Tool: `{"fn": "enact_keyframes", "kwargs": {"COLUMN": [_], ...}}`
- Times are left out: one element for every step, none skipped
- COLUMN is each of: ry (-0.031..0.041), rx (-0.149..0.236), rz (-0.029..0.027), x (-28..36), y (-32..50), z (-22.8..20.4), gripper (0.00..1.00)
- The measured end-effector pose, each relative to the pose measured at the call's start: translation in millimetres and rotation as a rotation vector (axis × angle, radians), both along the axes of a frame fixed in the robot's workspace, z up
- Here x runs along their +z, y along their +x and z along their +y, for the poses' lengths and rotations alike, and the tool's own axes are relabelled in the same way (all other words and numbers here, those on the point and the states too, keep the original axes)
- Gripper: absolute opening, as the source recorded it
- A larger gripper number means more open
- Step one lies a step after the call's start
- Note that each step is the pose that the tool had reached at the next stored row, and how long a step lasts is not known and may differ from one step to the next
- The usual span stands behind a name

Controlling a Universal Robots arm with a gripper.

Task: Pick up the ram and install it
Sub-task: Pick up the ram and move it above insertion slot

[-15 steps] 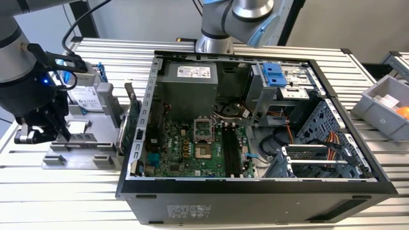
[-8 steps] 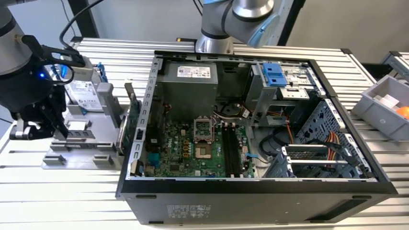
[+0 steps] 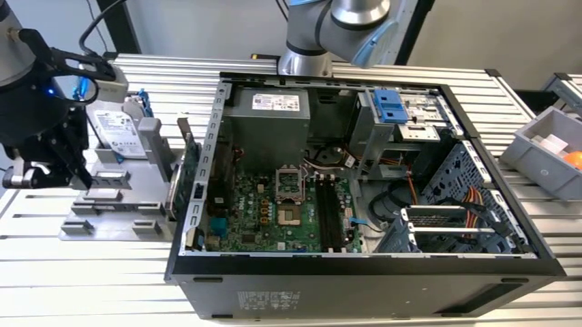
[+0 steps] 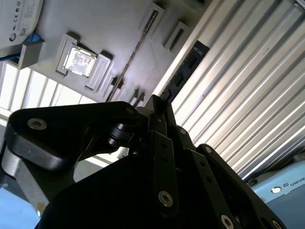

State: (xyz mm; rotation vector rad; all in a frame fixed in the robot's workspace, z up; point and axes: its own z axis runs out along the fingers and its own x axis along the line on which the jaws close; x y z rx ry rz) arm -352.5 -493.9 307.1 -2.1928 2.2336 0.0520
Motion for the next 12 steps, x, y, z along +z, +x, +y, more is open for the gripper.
{"fn": "enact_keyframes", "kwargs": {"ry": [0.0,-0.0001,0.0,0.0,0.0001,0.0001,0.0001,0.0002,0.0001,0.0,0.0,0.0], "rx": [0.0,0.0,0.0,0.0,0.0,0.0,0.0,0.0,0.0,0.0,0.0,0.0], "rz": [0.0,0.0,0.0,0.0,0.0,-0.0001,-0.0002,-0.0002,-0.0001,0.0,0.0,0.0], "x": [2.3,4.6,6.8,8.9,10.8,12.7,14.5,16.5,18.4,20.4,22.4,24.3], "y": [0.0,0.0,-0.1,-0.1,0.0,0.0,0.0,0.0,0.0,0.0,0.0,0.0], "z": [0.3,0.6,1.0,1.7,2.3,3.1,4.0,5.1,6.2,7.4,8.7,10.1], "gripper": [0.0,0.0,0.0,0.0,0.0,0.0,0.0,0.0,0.0,0.0,0.0,0.0]}}
